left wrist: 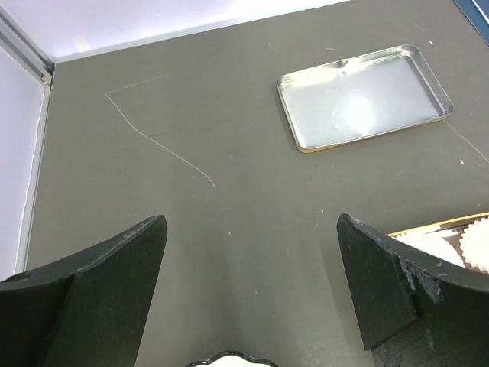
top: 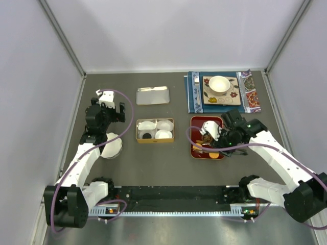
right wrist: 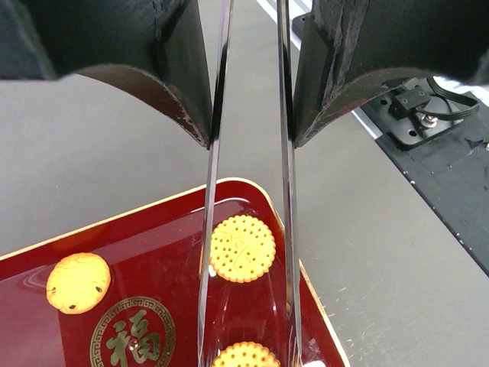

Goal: Pack the cookies

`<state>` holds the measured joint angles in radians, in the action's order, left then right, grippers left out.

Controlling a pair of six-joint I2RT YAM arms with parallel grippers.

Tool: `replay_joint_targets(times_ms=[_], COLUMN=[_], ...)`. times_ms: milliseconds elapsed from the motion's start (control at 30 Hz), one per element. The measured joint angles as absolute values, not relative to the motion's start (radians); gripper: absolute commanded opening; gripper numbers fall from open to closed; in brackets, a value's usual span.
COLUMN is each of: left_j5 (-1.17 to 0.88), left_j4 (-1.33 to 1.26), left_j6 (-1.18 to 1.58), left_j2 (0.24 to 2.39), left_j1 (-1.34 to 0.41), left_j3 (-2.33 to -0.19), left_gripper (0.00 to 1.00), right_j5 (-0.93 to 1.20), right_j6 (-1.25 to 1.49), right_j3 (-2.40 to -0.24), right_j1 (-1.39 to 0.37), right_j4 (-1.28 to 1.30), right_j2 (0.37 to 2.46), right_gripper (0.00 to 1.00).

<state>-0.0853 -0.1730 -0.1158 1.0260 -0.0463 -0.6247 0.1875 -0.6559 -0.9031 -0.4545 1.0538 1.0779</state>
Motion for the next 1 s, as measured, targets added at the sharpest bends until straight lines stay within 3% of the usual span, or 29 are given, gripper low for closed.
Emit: replay_joint_targets(times_ms=[600,1000], left_j5=[-0.085,-0.086], left_j4=[-0.173,-0.176], left_j6=[-0.123,-0.126], left_j2=[1.026,1.031], left_j1=[-0.046,-0.046], left_j3=[-0.625,-0.625], left_gripper=[0.99,0.99], right_j5=[0.179,0.180], right_j6=[-0.662,-0.627], right_j3=[-0.953,-1.182], right_j1=[-0.448,-0.448], right_j4=[1.052,1.063], right_j2=[1.102,1.129], right_gripper=[0.06,0.04])
